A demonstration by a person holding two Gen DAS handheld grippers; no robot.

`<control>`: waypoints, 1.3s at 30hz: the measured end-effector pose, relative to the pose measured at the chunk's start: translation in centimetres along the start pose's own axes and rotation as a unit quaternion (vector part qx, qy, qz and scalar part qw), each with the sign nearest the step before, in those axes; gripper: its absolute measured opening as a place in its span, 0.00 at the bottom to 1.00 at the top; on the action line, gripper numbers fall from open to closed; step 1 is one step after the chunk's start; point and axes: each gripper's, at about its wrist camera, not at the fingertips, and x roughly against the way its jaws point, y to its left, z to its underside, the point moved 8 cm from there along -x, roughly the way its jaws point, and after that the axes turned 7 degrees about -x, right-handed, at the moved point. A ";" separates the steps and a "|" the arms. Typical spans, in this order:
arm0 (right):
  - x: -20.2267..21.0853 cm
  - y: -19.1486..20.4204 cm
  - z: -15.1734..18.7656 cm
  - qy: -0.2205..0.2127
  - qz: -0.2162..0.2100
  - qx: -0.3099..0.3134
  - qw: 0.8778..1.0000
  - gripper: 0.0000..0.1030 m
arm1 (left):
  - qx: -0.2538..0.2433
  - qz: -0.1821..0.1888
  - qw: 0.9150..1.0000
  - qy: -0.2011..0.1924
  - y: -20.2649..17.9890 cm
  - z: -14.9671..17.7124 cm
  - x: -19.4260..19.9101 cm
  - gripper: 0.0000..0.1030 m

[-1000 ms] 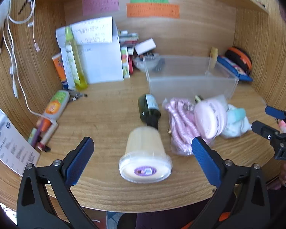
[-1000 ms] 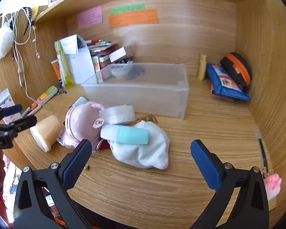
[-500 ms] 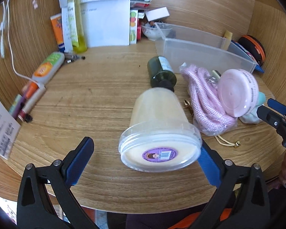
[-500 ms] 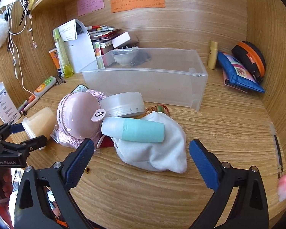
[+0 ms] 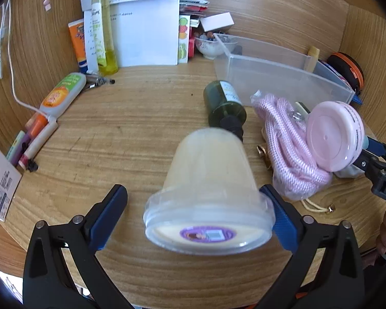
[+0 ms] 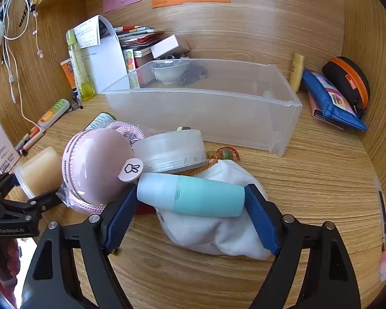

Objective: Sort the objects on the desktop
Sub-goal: 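Grasp the cream tub with the left gripper while the right grasps the light-blue tube, then carry both items over the clear box and release them inside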

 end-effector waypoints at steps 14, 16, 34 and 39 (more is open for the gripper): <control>0.4 -1.1 0.0 0.001 -0.005 -0.017 1.000 0.69 | -0.004 -0.009 1.000 -0.005 -0.6 -0.4 -0.8 0.68; 0.6 -1.4 0.1 0.000 -0.005 -0.020 1.000 0.69 | -0.002 -0.015 1.000 -0.007 -0.6 -0.5 -0.8 0.68; 3.0 -3.4 -2.0 -0.030 -0.011 -0.039 0.999 0.69 | 0.010 -0.027 0.999 -0.042 0.3 -2.9 1.1 0.68; 3.1 -3.4 -2.5 -0.034 -0.018 -0.036 0.999 0.69 | 0.000 -0.028 0.999 -0.035 0.1 -3.1 1.0 0.68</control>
